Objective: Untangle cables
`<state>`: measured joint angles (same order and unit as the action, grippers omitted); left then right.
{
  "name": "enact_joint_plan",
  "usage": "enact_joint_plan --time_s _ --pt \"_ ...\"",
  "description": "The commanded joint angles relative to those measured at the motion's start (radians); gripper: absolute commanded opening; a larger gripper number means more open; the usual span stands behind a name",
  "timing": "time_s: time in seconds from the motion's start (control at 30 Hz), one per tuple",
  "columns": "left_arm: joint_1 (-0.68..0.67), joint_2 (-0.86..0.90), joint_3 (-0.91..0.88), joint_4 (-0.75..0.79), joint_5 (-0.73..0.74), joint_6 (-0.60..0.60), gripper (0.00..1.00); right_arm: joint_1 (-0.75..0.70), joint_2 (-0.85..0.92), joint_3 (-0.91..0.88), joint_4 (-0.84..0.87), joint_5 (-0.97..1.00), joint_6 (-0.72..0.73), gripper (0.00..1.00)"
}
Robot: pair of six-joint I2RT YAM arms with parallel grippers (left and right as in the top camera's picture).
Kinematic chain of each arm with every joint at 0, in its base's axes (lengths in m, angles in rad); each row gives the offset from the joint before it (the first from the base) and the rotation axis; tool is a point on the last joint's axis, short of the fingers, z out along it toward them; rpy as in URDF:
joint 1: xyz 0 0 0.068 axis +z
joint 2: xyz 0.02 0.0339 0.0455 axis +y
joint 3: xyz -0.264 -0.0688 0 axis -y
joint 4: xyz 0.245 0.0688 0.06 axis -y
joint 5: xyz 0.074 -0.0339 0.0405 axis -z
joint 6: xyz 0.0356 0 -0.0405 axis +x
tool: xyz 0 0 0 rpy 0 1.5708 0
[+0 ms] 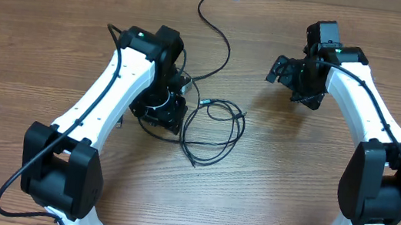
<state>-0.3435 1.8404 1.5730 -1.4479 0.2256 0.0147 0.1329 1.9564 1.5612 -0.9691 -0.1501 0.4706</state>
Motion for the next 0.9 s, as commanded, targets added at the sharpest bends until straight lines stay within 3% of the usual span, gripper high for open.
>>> enact_joint_plan --time_s 0.0,0.23,0.47,0.7,0.77,0.8,0.83,0.87 --pt "-0.051 -0.018 0.015 0.058 -0.032 -0.108 0.56 0.002 -0.003 -0.002 0.003 0.0 0.0 1.0" --pt "-0.212 -0.011 0.013 0.216 -0.016 -0.049 0.48 0.002 -0.003 -0.002 0.003 0.0 0.0 1.0" --pt "-0.29 0.008 0.004 0.267 -0.017 -0.043 0.61 0.002 -0.003 -0.002 0.003 0.0 0.0 1.0" --pt "-0.292 0.03 -0.061 0.333 -0.014 -0.075 0.63 0.002 -0.003 -0.002 0.003 0.0 0.0 1.0" --pt "-0.292 0.036 -0.092 0.367 -0.014 -0.076 0.72 0.002 -0.003 -0.003 0.003 0.0 0.0 1.0" --pt "-0.292 0.037 -0.117 0.393 -0.01 -0.075 0.92 0.002 -0.003 -0.002 0.003 0.0 0.0 1.0" --pt "-0.292 0.037 -0.127 0.406 -0.006 -0.075 1.0 0.002 -0.003 -0.003 0.003 0.0 0.0 1.0" --pt "-0.292 0.037 -0.138 0.422 -0.002 -0.075 1.0 0.002 -0.003 -0.002 0.003 0.0 0.0 1.0"
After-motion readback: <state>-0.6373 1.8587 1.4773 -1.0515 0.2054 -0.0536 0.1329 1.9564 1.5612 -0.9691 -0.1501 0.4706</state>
